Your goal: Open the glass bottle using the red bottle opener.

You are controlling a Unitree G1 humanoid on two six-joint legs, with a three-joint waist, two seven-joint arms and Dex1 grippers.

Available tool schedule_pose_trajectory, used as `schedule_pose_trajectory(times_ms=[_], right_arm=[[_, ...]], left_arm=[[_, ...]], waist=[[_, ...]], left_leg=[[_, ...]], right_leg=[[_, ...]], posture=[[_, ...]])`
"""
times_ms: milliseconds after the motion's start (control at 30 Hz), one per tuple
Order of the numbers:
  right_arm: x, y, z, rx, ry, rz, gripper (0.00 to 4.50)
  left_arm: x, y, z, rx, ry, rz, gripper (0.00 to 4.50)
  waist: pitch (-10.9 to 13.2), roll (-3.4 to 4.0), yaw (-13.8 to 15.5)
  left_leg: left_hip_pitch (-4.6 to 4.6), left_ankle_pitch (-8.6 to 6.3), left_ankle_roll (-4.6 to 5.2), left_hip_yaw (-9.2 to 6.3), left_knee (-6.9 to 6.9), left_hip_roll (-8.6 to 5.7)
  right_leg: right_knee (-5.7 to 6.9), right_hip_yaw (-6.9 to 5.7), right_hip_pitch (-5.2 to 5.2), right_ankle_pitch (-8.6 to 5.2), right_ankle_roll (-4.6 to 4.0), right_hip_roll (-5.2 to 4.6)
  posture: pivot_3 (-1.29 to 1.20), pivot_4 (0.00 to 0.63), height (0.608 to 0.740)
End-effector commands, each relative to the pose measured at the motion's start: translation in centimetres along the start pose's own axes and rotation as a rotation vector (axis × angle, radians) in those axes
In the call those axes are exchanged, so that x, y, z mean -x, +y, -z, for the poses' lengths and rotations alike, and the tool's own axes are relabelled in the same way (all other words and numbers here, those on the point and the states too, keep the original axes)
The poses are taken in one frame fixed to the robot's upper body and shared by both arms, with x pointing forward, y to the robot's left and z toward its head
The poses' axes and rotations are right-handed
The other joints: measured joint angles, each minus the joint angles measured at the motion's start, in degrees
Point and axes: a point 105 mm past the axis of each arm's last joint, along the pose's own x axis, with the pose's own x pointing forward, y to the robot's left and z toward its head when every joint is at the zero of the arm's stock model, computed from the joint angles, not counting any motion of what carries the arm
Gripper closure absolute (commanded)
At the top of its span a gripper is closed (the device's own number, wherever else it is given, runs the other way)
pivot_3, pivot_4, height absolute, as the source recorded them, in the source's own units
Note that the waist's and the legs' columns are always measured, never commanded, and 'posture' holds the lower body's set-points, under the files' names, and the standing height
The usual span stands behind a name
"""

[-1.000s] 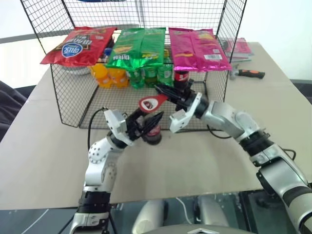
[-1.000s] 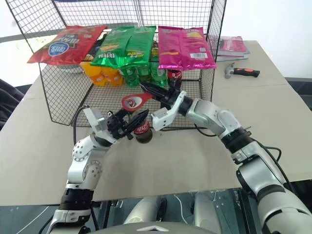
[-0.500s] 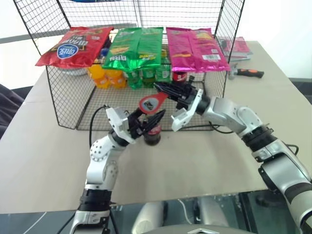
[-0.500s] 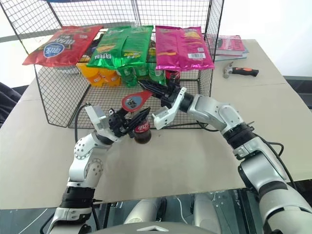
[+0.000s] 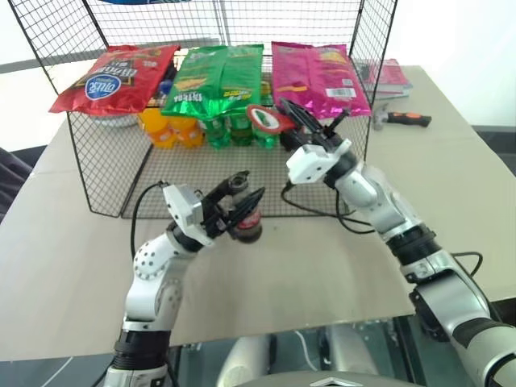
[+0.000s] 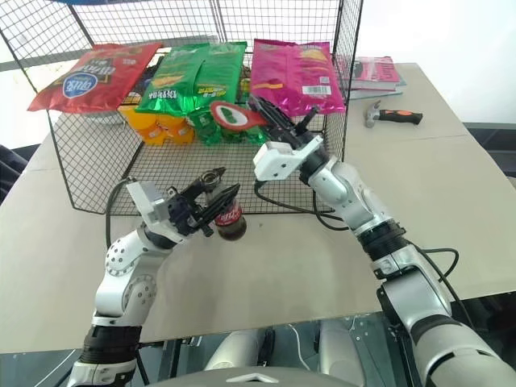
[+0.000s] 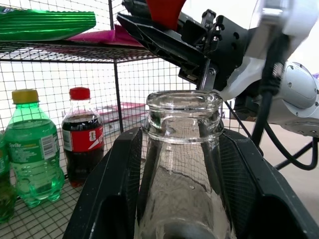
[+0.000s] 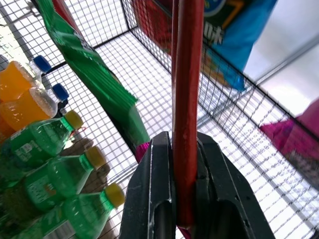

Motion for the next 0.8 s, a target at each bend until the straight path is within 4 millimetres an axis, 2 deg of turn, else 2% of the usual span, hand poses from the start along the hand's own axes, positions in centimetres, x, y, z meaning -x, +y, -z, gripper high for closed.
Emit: schedule_pose_trajectory(times_ms=[33, 133, 167, 267, 333, 533, 800], right_arm=[[0.7, -1.4, 1.3, -0.147, 0.094, 0.085, 4.5], [1.6, -0.5, 2.2, -0.255, 0.164, 0.071, 4.5], [2.0, 0.4, 2.3, -0.327, 0.186, 0.048, 4.5], [3.3, 2.9, 1.9, -0.496, 0.22, -0.051, 4.5], [4.0, 3.8, 1.1, -0.544, 0.208, -0.107, 4.5], [5.5, 4.3, -1.5, -0.607, 0.128, -0.195, 4.5], [8.3, 5.7, -0.6, -0.753, 0.268, -0.24, 4.5]], left_arm=[[0.6, -0.3, 1.1, 0.031, 0.057, -0.006, 2.44], [0.6, -0.3, 1.1, 0.025, 0.058, -0.014, 2.44], [0.6, -0.2, 1.2, 0.025, 0.058, -0.015, 2.44], [0.5, -0.2, 1.3, 0.022, 0.059, -0.015, 2.44], [0.4, -0.1, 1.3, 0.02, 0.06, -0.017, 2.44], [0.5, 0.1, 1.4, 0.011, 0.061, -0.024, 2.44], [0.3, 0.2, 1.6, 0.017, 0.055, -0.02, 2.44]], waist=[[0.0, 0.0, 0.0], [0.0, 0.02, -0.1], [0.0, 0.02, -0.1], [0.0, 0.02, 0.0], [0.0, 0.04, 0.0], [0.1, 0.14, -0.1], [0.1, 0.12, 0.1]], left_leg=[[-0.01, 0.0, 0.0, 0.0, 0.0, 0.0], [0.01, -0.06, 0.1, 0.0, 0.0, 0.0], [0.02, -0.06, 0.1, 0.01, 0.0, 0.0], [0.05, -0.12, 0.21, -0.06, 0.01, 0.01], [0.02, -0.13, 0.22, -0.06, 0.01, 0.0], [0.0, -0.13, 0.21, -0.01, 0.0, 0.01], [0.0, -0.13, 0.21, -0.04, 0.04, 0.01]], right_leg=[[0.0, -0.01, 0.0, 0.0, 0.0, 0.0], [0.0, 0.01, 0.0, 0.0, 0.0, 0.0], [0.02, 0.01, 0.0, 0.0, 0.01, 0.0], [0.02, -0.06, 0.04, 0.0, 0.01, 0.01], [0.01, -0.06, 0.03, 0.0, 0.01, 0.0], [0.01, -0.04, -0.02, 0.0, 0.03, 0.0], [0.01, -0.08, 0.03, 0.0, 0.04, -0.03]], posture=[[0.0, 0.15, 0.74], [0.0, 0.15, 0.74], [0.0, 0.15, 0.74], [0.0, 0.15, 0.74], [0.0, 0.15, 0.74], [0.0, 0.15, 0.74], [0.0, 0.15, 0.74]])
